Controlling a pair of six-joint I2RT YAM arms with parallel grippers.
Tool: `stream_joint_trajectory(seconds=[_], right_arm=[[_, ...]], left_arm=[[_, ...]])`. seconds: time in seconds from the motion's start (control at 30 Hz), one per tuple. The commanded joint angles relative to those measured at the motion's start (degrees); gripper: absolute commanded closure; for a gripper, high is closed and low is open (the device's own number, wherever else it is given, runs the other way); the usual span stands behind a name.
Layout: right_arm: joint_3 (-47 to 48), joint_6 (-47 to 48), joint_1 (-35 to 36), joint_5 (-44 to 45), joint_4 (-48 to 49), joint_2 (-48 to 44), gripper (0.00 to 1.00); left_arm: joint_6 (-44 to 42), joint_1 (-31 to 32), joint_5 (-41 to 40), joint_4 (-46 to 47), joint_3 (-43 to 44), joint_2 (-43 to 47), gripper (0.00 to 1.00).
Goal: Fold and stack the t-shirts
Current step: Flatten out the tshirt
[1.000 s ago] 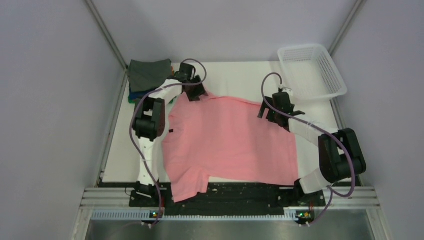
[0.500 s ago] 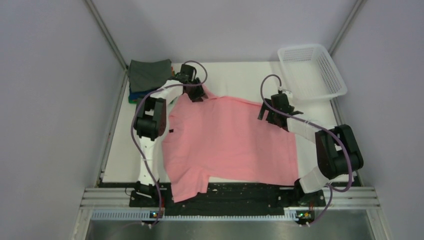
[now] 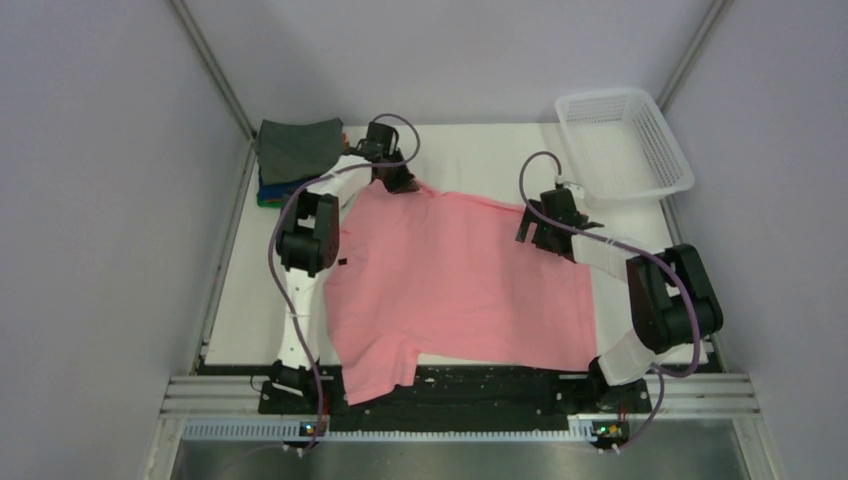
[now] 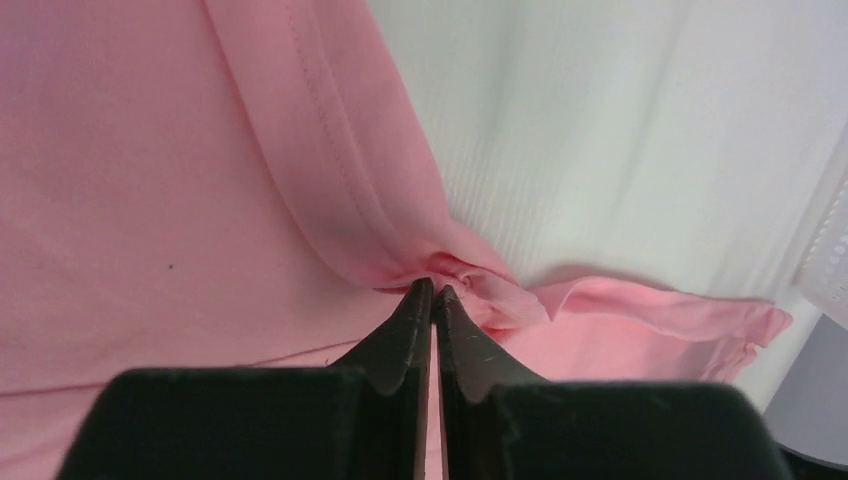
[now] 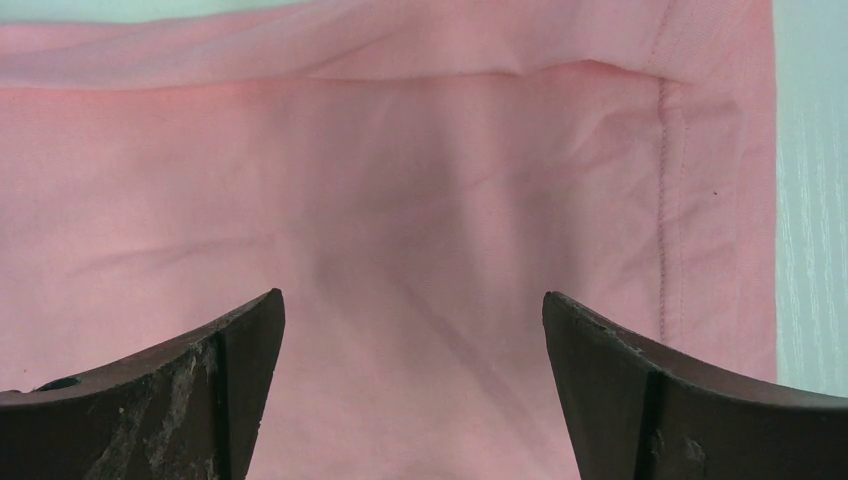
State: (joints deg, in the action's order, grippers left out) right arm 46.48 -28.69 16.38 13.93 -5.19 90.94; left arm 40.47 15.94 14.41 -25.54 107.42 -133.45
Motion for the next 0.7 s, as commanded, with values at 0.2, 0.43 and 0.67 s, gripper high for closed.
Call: stream_joint_trajectory(seconds=[0.2, 0.43, 0.67], right_arm=[[1.1, 0.0, -0.2, 2.5, -0.1, 0.3, 0.01], [1.1, 0.3, -0.2, 3.0, -0.4, -0.2, 0.01], [1.7, 0.5, -0.2, 3.5, -1.3, -1.1, 0.01]], left_arm=[[0.0, 0.1, 1.9, 4.6, 8.8, -4.5, 1.00], [-1.4, 0.4, 2.8, 7.6, 19.9, -10.5, 1.00], [1.4, 1.0, 7.7, 13.5, 30.0, -18.4, 0.56]])
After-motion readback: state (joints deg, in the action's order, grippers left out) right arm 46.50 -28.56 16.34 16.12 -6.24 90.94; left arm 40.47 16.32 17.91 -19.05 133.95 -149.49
